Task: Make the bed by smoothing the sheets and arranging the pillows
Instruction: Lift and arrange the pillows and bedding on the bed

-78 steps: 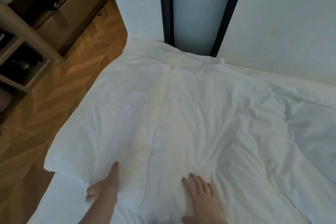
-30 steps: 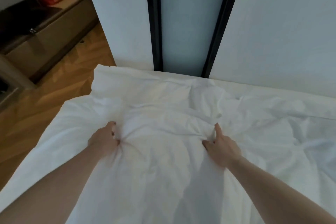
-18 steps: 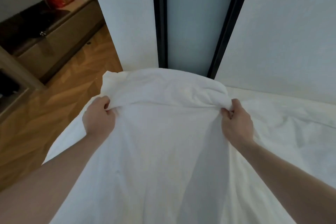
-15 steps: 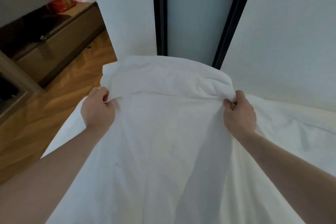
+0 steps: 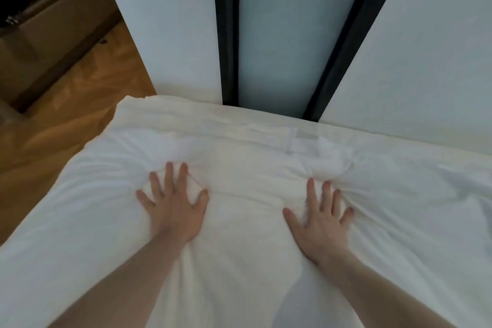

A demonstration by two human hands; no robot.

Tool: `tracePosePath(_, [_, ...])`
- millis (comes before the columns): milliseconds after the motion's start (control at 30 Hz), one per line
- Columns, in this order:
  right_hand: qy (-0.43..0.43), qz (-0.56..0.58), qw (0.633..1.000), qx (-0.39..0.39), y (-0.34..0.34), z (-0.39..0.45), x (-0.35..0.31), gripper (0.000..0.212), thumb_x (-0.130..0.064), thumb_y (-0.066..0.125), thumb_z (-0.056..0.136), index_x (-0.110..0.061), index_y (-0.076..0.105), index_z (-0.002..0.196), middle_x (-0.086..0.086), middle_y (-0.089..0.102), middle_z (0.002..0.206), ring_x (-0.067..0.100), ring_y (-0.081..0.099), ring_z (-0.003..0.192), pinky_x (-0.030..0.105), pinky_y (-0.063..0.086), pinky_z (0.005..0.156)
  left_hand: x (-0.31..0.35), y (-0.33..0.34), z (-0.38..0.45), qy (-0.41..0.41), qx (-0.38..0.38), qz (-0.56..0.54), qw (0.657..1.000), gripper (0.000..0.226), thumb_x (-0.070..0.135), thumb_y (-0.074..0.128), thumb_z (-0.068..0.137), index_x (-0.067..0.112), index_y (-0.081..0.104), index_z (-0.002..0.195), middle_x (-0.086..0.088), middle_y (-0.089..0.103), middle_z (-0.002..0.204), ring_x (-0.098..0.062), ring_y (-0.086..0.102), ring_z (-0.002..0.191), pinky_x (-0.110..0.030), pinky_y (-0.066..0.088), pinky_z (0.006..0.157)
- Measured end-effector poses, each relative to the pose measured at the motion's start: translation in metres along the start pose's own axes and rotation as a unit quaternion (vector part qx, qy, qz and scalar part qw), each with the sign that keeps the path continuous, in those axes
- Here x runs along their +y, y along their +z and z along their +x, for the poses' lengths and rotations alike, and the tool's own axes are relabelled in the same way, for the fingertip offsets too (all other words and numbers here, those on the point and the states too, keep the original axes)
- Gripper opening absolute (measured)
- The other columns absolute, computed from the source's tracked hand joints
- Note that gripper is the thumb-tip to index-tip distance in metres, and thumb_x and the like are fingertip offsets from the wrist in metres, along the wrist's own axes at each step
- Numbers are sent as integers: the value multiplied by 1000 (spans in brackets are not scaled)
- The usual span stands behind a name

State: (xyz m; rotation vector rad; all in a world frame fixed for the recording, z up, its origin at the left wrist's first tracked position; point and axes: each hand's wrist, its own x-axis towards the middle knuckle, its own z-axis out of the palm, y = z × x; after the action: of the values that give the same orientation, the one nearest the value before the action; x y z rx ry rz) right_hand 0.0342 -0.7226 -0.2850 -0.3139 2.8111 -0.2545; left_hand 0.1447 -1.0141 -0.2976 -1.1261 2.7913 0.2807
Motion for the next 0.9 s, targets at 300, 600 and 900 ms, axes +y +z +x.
tracePosePath(300, [-23,41,984,174,59,47,5,88,-69,48,81,-29,30,157,11,23,164,36,10,156,61,2,123,8,57,49,15,117,-17,993,86,59,41,78,30,25,158,-2,14,169,-36,3,156,-63,-3,123])
tracePosePath(600, [-23,61,976,207,62,52,7,83,-63,57,74,-21,48,145,15,37,154,42,25,150,63,11,121,10,61,54,2,105,-25,994,88,55,41,75,22,31,156,-8,16,168,-39,2,155,-67,1,121])
tracePosePath(900, [-46,116,969,213,65,55,8,83,-63,61,76,-32,43,151,6,33,159,34,20,153,57,5,124,14,54,50,-1,124,-66,990,80,59,40,81,33,26,155,2,11,169,-34,3,155,-66,9,122])
